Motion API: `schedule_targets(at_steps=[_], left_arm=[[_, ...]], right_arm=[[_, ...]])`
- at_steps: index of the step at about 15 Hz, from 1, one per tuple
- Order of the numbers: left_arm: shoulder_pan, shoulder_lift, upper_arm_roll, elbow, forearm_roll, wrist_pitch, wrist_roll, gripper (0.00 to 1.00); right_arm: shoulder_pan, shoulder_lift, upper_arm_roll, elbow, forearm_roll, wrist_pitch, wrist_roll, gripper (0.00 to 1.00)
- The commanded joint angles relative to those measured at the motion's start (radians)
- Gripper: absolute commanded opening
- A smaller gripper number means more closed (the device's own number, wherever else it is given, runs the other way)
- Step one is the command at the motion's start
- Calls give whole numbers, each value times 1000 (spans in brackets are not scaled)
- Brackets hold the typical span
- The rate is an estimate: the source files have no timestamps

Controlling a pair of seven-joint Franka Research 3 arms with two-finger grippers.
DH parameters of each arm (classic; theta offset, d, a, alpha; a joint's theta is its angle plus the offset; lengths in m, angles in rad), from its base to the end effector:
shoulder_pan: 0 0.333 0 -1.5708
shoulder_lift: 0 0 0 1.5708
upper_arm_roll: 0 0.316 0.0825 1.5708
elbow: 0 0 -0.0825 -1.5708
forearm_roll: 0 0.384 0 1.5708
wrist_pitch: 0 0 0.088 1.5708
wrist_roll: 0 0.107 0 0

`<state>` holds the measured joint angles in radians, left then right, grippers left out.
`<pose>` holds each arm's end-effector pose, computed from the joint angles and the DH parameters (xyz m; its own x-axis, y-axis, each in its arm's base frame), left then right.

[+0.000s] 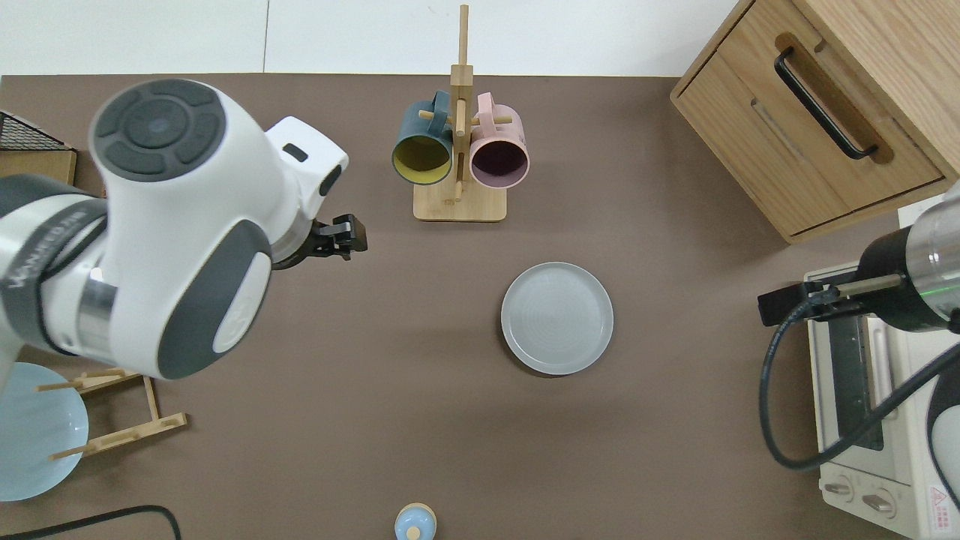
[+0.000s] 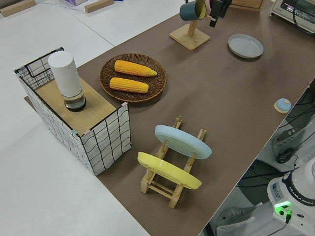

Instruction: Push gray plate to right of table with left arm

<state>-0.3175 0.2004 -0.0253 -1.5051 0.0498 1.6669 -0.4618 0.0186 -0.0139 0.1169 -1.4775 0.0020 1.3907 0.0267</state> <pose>0.5852 -0.2022 0.5463 0.9934 0.1138 -0.0148 0.1128 -0.9920 -0.0569 0.5261 0.0725 0.6601 0.9914 0.1085 -0.0729 0.1089 -0.9941 0.0016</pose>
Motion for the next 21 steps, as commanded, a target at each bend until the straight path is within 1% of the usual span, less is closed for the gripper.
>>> schedule_targets(at_steps=[1, 5, 9, 10, 11, 16, 19, 21], left_arm=[[84, -48, -5, -3, -7, -45, 142, 989], [184, -88, -5, -4, -11, -67, 302, 989], [256, -117, -7, -6, -18, -93, 394, 989], [273, -136, -7, -13, -19, -116, 431, 989], [281, -157, -8, -27, -25, -121, 439, 989], [279, -317, -10, -232, -39, -88, 440, 989], [279, -378, -10, -303, -41, -84, 440, 989], [279, -441, -10, -371, -41, -81, 440, 989]], right_arm=[[-20, -3, 13, 8, 10, -15, 1, 983], [-20, -3, 15, 8, 10, -15, 1, 983], [-20, -3, 13, 8, 10, -15, 1, 983], [-20, -3, 13, 8, 10, -15, 2, 983], [-20, -3, 13, 8, 10, -15, 1, 983], [-20, -3, 15, 8, 10, -15, 2, 983], [-20, -3, 13, 8, 10, -16, 1, 983], [-20, -3, 15, 8, 10, -15, 1, 983]])
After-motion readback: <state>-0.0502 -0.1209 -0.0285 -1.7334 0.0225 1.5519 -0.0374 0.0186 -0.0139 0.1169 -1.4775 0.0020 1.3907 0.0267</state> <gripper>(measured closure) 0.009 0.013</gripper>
